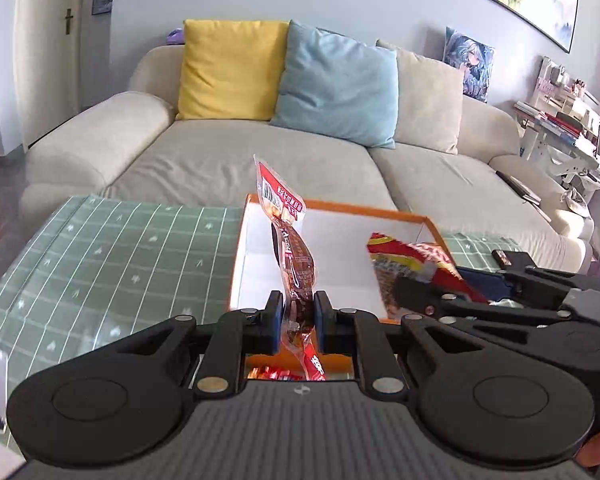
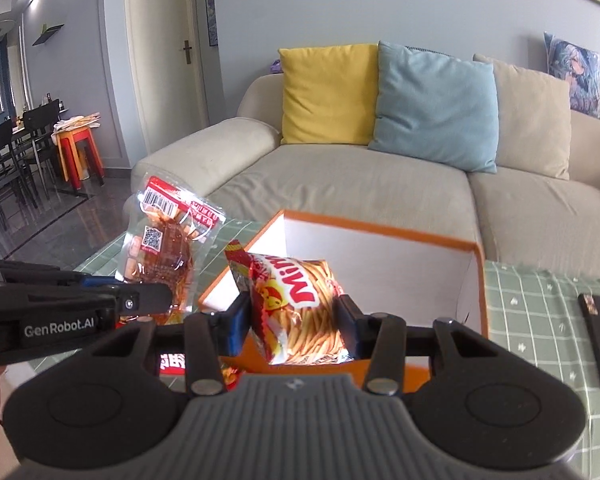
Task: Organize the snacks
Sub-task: 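Carry both packets into the orange box and open both tools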
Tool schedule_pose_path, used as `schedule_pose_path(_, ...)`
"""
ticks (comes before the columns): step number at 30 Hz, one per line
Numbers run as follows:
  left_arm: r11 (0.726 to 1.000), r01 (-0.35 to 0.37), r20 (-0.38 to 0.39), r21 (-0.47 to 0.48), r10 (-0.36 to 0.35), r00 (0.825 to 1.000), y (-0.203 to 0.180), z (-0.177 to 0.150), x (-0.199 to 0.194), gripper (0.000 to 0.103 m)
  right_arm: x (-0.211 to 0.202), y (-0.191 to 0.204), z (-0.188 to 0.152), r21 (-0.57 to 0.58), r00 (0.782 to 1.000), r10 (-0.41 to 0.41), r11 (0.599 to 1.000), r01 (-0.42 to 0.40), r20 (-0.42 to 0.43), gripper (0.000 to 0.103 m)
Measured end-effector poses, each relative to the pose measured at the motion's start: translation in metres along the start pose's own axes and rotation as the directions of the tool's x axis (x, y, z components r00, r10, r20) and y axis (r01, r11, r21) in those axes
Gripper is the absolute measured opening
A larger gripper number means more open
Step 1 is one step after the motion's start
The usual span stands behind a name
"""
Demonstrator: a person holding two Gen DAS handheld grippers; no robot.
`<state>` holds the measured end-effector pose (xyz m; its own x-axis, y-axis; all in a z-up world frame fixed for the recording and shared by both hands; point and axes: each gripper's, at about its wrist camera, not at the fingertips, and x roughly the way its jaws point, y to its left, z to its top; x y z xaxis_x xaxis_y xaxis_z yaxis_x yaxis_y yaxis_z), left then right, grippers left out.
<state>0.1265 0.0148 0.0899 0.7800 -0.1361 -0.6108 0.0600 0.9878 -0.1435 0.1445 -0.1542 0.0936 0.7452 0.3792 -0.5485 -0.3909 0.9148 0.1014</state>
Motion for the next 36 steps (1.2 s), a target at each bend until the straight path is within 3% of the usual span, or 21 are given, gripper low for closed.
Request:
schedule_pose_path(5, 1.0, 0.019, -0.012, -0.015, -0.019, 1.0, -0.001, 0.021, 0.03, 0.017, 0.032, -0.01, 0.017, 0.004, 0.999, -0.017, 1.0, 0.017, -0.027, 0.044)
schedule_pose_path(11, 1.0, 0.006, -0.102, 0.02, -0.004, 0.995, 0.0, 0.031, 0.077, 0.017, 0.081, -0.024, 0.022, 0.004, 0.992, -0.051, 0.999, 0.052, -0.112, 0.044)
schedule_pose_path(19, 0.996, 0.003, -0.215, 0.084, 0.015, 0.977, 0.001, 0.026, 0.124, 0.017, 0.135, -0.041, 0.004, 0.054, 0.961, -0.042, 0.997, 0.058, -0.274, 0.044)
schedule_pose_path(26, 0.991, 0.001, -0.3, 0.136, 0.04, 0.953, -0.002, 0.016, 0.148, 0.017, 0.161, -0.042, -0.007, 0.065, 0.937, -0.018, 0.997, 0.044, -0.35, 0.044)
schedule_pose_path(36, 0.99, -0.042, -0.367, 0.137, 0.09, 0.926, 0.006, 0.009, 0.166, 0.017, 0.174, -0.047, -0.009, 0.097, 0.926, 0.002, 0.995, 0.037, -0.379, 0.046)
